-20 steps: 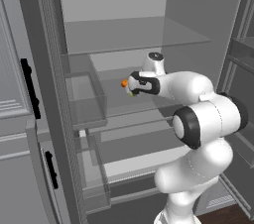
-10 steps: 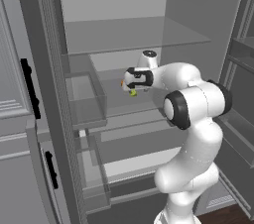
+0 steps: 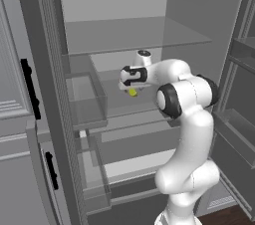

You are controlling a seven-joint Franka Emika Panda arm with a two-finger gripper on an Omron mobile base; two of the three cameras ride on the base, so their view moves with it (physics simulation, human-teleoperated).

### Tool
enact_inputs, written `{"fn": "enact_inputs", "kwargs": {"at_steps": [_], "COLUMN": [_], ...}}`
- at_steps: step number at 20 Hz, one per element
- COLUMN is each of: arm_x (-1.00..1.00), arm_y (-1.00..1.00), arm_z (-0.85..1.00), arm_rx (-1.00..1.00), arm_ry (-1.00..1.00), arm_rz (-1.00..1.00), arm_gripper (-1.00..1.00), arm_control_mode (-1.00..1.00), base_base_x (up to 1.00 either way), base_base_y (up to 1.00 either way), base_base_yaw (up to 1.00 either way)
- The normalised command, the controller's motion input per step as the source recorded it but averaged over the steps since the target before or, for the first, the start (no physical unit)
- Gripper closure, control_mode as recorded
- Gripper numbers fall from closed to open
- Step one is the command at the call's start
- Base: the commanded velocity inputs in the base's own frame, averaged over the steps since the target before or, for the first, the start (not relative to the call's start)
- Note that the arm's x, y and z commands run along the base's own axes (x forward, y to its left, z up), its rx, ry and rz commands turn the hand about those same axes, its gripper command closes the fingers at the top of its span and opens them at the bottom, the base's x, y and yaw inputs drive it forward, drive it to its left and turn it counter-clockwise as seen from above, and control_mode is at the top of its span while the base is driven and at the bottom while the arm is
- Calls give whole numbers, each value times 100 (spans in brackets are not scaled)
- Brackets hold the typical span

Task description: Grab a lemon wedge from the fridge and one ice cube from the ice bowl, and put them in the glass of lemonade.

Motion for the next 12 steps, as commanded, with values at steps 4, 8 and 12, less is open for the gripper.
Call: {"fn": "enact_inputs", "kwargs": {"at_steps": [4,8,12], "arm_x": [18,-8,-26], "arm_y": [0,0,2], "arm_z": [-16,-13,-2], "arm_rx": [0,0,0], "arm_ry": [4,0,-5], "arm_rz": [2,0,0], "arm_gripper": [-100,-100,-100], "arm_control_mode": [-100,-100,-100], "base_base_x": [0,0,0], "base_base_y": [0,0,0], "base_base_yaw": [0,0,0]}}
